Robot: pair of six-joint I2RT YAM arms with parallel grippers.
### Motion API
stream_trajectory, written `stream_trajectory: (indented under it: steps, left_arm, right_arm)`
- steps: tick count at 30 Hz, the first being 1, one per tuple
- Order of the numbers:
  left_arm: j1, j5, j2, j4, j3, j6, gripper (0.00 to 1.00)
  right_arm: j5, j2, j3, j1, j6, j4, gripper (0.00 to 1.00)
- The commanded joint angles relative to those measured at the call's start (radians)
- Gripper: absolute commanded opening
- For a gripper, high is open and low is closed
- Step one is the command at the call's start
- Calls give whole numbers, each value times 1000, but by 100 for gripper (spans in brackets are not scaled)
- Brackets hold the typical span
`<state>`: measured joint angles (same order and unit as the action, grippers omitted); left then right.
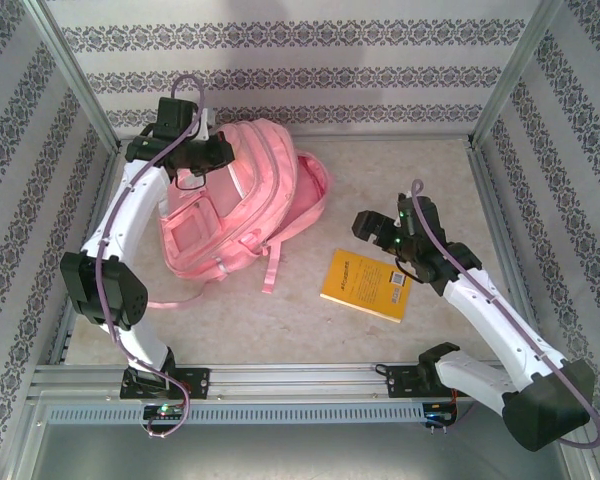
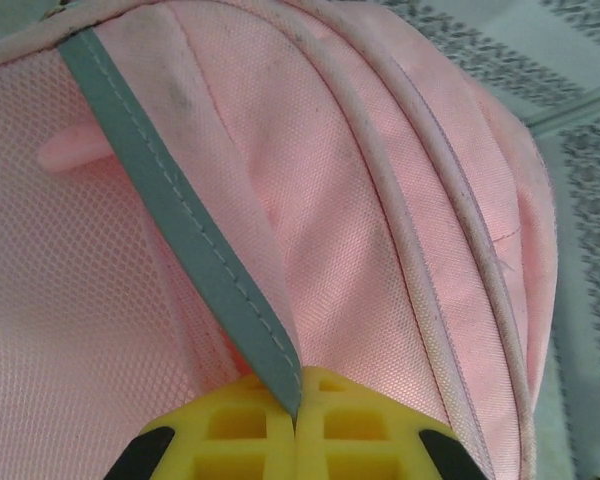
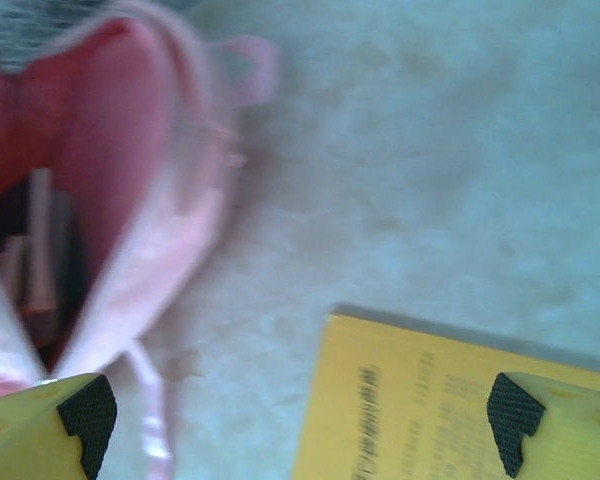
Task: Pack the student bag
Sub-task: Close the student bag at the center of the table, then adjust the student bag at the center of the table, then adjust the book at the center of the table.
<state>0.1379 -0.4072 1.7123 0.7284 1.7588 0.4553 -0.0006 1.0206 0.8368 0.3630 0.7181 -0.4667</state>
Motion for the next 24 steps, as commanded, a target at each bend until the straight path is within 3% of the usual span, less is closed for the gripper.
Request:
stream_trajectory:
  steps: [1, 7, 14, 21, 24]
  left_arm:
    - [26, 123, 27, 56, -21, -50, 0]
    - [137, 40, 125, 25, -61, -26, 0]
    - [224, 16, 124, -32, -126, 38, 39]
    - [392, 50, 68, -40, -174, 70, 55]
    - [429, 2, 32, -105, -252, 127, 60]
  right_arm:
    - [96, 2, -73, -39, 80, -131, 96]
    - [25, 64, -183, -133, 140, -131, 95]
    - [-38, 115, -235, -219, 106, -119, 96]
    - [-207, 137, -292, -236, 117, -39, 97]
    - [-314, 138, -319, -202, 148, 26, 97]
